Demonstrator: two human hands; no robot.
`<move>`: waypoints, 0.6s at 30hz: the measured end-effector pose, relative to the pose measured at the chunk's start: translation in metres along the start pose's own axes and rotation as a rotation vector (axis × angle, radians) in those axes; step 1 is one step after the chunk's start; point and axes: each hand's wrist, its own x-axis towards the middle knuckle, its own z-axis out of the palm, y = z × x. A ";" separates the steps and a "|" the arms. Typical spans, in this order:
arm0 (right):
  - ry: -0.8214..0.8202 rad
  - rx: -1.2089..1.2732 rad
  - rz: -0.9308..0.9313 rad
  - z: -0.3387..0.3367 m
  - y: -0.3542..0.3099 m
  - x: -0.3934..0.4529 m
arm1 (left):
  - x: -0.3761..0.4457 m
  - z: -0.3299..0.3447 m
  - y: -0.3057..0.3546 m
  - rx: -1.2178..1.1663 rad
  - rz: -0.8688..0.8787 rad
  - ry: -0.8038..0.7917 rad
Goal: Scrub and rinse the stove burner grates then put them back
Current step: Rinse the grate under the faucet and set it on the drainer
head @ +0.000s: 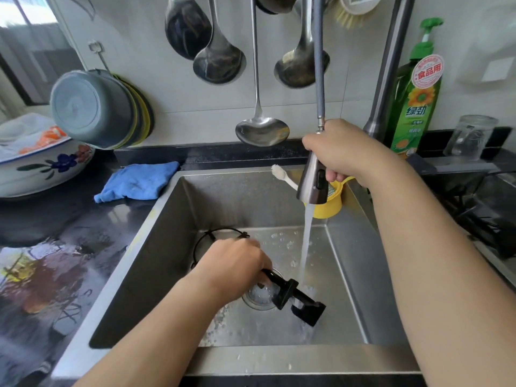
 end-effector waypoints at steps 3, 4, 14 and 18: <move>-0.005 0.004 -0.006 -0.001 0.000 -0.002 | -0.002 0.000 0.004 -0.133 -0.106 -0.153; -0.006 0.007 -0.009 -0.001 0.000 -0.002 | -0.002 0.000 0.005 -0.202 -0.154 -0.193; -0.002 0.035 -0.014 0.003 -0.001 0.001 | -0.002 0.007 -0.005 -0.739 -0.660 -0.050; -0.031 0.081 -0.002 0.004 -0.001 0.001 | 0.003 0.019 -0.020 -0.765 -0.666 0.029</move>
